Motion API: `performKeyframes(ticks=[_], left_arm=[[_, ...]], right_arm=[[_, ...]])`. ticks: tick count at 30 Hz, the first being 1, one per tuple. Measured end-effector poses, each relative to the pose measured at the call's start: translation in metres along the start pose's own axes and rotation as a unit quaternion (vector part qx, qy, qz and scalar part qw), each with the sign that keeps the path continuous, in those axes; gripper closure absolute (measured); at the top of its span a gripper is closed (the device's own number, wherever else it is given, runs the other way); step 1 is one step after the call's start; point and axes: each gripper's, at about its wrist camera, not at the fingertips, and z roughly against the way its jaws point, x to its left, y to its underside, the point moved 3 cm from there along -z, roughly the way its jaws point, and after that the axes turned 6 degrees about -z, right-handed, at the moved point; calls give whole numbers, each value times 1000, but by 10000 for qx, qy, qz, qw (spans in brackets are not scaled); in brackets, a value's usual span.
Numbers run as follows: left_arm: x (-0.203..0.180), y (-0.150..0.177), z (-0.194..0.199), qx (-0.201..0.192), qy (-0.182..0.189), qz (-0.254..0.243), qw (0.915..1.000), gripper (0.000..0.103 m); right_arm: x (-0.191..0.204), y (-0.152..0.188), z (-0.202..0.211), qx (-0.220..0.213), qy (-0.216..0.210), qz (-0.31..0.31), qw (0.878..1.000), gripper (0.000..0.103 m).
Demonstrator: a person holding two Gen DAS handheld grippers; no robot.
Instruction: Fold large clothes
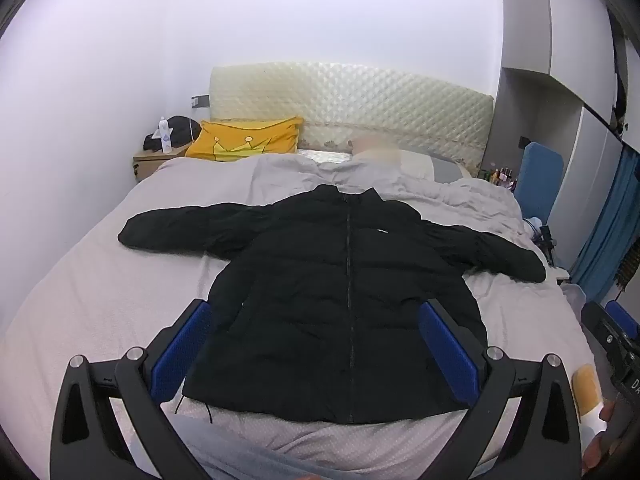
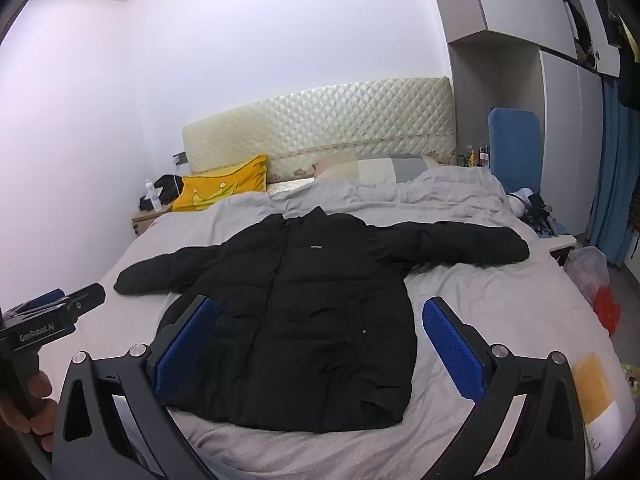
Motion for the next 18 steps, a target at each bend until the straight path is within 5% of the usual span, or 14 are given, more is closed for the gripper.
performKeyframes(ticks=[18], left_arm=[[-5, 0, 7, -5, 211, -123, 9997, 0]], right_arm=[[6, 7, -2, -87, 103, 171, 9998, 0]])
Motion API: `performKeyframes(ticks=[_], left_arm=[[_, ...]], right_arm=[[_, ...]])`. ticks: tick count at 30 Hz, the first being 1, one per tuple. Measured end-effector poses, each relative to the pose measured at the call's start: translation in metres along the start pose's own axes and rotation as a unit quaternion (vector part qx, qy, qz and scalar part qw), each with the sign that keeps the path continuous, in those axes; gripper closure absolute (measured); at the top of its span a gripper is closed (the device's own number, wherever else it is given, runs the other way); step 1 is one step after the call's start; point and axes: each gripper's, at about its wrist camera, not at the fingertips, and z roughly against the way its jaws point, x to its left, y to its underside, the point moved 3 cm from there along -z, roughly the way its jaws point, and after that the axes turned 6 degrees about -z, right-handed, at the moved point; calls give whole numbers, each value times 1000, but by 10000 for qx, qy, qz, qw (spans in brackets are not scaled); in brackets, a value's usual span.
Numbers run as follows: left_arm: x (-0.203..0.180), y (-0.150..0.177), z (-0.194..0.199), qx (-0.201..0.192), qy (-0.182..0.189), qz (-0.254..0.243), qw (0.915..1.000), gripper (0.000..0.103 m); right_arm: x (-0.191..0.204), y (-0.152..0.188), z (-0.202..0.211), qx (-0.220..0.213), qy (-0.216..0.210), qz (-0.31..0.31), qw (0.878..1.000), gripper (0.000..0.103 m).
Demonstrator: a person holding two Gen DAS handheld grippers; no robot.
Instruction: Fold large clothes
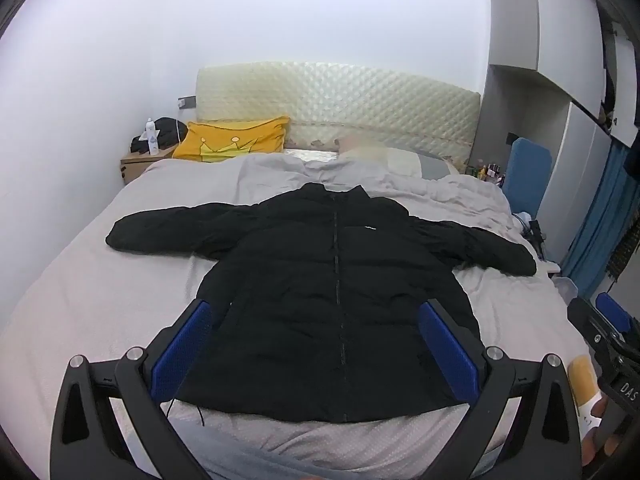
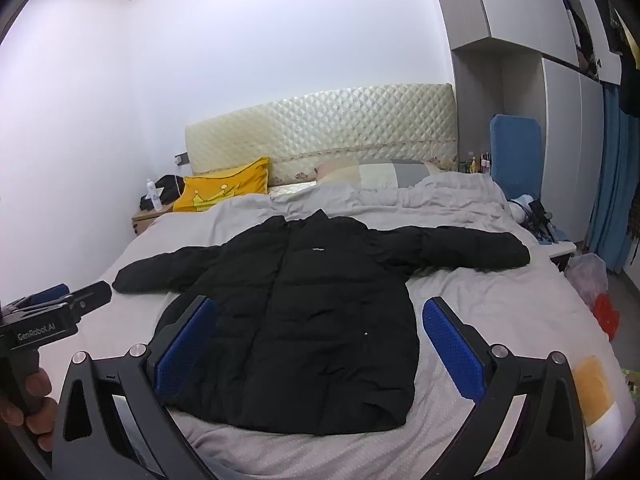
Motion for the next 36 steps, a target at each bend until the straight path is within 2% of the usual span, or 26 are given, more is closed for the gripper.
performKeyframes(ticks=[9, 22, 23, 34, 36], left_arm=[[3, 6, 0, 96, 15, -22, 10000, 0], [1, 1, -22, 211, -5, -18, 9998, 0], [0, 9, -19, 189, -11, -18, 9998, 0], [-7, 5, -31, 229, -12, -4, 9997, 0], [1, 13, -24, 215, 1, 13, 9998, 0]], right_arm=[[15, 4, 2, 4, 55, 125, 9999, 0], [11, 6, 1, 4, 141, 105, 9998, 0], [11, 6, 1, 6, 141, 109, 9998, 0], [9, 6, -2, 53, 162, 98, 9998, 0], [9, 6, -3, 68, 163, 100, 9998, 0]])
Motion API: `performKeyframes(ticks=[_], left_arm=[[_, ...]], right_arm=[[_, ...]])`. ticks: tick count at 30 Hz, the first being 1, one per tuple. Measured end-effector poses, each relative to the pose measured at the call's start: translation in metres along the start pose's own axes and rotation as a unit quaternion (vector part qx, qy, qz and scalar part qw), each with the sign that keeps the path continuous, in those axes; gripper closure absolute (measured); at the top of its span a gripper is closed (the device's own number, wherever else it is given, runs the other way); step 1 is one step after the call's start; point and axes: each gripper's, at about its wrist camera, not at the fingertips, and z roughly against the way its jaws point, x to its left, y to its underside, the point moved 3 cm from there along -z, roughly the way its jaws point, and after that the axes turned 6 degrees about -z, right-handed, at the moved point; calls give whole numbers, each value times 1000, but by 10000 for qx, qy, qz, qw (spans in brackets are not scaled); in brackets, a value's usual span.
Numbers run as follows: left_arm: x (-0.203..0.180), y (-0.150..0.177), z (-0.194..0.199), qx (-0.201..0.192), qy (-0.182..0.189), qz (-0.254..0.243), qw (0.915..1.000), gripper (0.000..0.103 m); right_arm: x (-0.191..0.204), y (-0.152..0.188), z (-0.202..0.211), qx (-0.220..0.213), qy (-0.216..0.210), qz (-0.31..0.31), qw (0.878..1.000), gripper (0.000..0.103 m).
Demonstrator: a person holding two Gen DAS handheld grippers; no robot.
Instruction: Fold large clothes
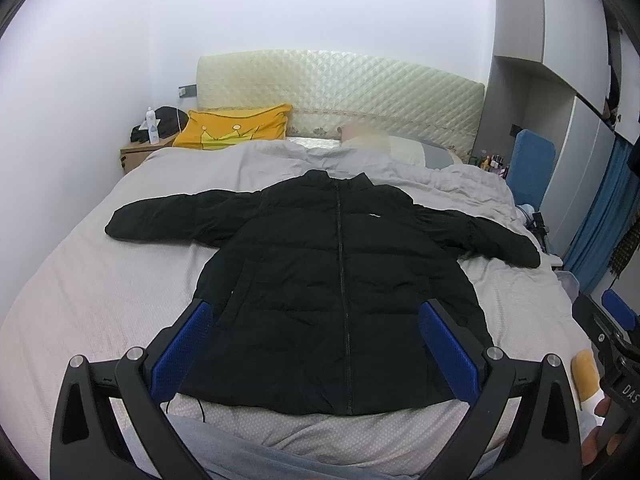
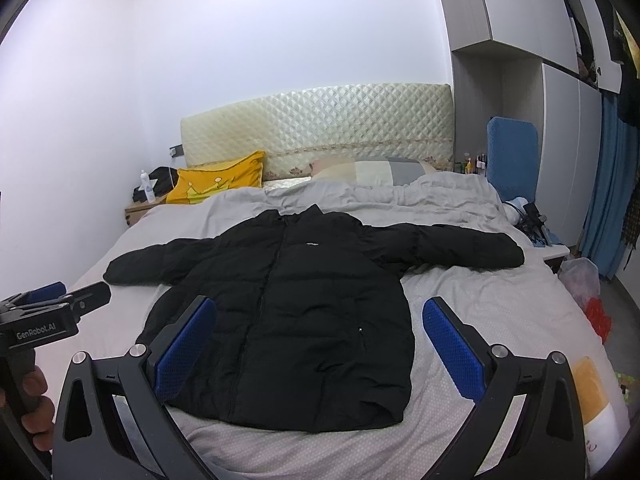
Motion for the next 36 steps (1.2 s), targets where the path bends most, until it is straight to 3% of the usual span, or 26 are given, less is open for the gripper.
performKeyframes(ticks=[26, 36], left_arm=[[5, 2, -12, 104, -1, -11, 9999, 0], [1, -5, -38, 192, -25, -82, 9998, 0]], right_arm=[[-5, -1, -16, 127, 68, -31, 9999, 0], [-13, 1, -39, 291, 71, -115, 9995, 0]])
